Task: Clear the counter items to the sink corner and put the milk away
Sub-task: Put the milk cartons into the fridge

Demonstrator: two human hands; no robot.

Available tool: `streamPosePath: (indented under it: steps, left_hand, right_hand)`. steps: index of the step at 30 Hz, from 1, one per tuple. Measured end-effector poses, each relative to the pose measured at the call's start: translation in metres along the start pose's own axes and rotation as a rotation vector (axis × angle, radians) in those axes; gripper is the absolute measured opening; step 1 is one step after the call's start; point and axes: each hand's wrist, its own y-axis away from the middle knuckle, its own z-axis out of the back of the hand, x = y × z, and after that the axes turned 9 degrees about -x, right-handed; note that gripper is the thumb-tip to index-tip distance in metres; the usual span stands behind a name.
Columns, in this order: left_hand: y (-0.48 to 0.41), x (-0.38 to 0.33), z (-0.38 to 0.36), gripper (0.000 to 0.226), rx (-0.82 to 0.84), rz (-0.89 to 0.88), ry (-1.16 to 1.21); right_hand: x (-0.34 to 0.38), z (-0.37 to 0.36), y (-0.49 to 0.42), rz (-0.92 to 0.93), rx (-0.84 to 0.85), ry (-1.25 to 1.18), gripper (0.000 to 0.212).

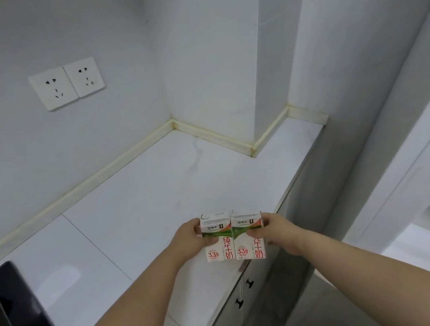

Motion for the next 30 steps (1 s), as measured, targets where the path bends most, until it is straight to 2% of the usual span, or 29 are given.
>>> streamPosePath:
  steps: [3,9,12,17,23,30]
  left_hand:
    - [0.004,-0.018,-0.002,0.032,0.051,0.051,0.118]
    - [0.017,-0.066,-0.002,0.022,0.124,0.044,0.259]
    - [0.030,-0.087,-0.001,0.021,0.162,-0.006,0.260]
    - [0.046,-0.113,-0.001,0.018,0.254,-0.098,0.235]
    - [0.072,-0.139,-0.027,0.017,0.399,-0.191,0.214]
    - [0.093,-0.181,-0.062,0.026,0.469,-0.293,0.182]
  right_hand:
    - [0.007,0.015,0.012,-0.024,-0.010,-0.096,0.028]
    - [0.028,0.042,0.046,-0.033,0.007,-0.326,0.028]
    - [0.038,0.055,0.070,-0.007,0.009,-0.353,0.027]
    - [0.047,0.080,0.112,0.064,-0.007,-0.216,0.027]
    - [0.036,0.113,0.166,0.036,-0.018,-0.333,0.021]
    - [0.021,0.152,0.211,0.037,-0.181,-0.453,0.018]
